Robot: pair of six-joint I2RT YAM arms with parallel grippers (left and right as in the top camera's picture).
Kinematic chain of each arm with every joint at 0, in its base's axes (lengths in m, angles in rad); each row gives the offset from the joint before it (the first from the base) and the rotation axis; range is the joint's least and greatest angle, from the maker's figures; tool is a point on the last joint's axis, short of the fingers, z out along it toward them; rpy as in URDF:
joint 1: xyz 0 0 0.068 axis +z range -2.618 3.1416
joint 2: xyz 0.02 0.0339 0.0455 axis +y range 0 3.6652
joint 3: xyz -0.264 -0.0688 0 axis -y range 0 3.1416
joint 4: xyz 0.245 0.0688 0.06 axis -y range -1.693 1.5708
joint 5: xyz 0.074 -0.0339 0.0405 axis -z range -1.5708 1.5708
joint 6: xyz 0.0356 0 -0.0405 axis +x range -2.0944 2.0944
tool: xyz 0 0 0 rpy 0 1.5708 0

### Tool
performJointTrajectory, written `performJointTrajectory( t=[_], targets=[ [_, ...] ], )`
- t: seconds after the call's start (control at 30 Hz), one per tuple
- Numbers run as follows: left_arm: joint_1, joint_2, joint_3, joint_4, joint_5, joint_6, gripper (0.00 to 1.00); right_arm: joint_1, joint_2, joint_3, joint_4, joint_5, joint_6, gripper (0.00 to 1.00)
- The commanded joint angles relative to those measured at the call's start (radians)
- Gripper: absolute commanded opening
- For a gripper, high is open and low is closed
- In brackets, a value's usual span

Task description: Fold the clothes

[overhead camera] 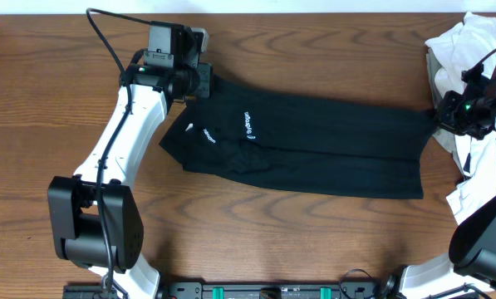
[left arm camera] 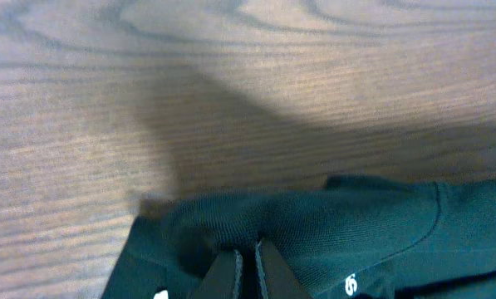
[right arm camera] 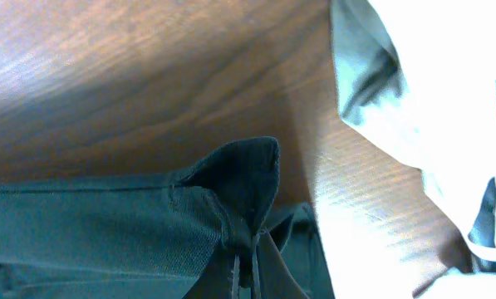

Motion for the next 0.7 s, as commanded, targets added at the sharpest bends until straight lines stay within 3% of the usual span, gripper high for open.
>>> performJointTrajectory(
  t=[0.0, 0.3, 0.4, 0.47, 0.53, 0.67],
  targets=[
    [0.008, -0.026, 0.011, -0.021, -0.006, -0.009, 0.06, -0.006, -0.006, 0.002, 0.000, 0.048, 0.002, 0.01],
    [0.008, -0.026, 0.011, -0.057, -0.006, -0.009, 0.06, -0.006, -0.006, -0.065, 0.052, 0.073, 0.002, 0.04],
    [0.008, -0.026, 0.011, -0.056, -0.006, -0.009, 0.06, -0.006, -0.002, -0.098, 0.105, 0.074, 0.002, 0.29],
    [0.008, -0.026, 0.011, -0.057, -0.006, -0.009, 0.06, -0.006, 0.002, -0.108, 0.129, 0.074, 0.002, 0.39],
    [0.008, -0.026, 0.011, -0.057, -0.006, -0.009, 0.06, -0.006, 0.005, -0.110, 0.142, 0.074, 0.002, 0.43],
    [0.008, -0.026, 0.011, -0.058, -0.006, -0.009, 0.06, -0.006, 0.005, -0.110, 0.151, 0.074, 0.002, 0.44]
  ],
)
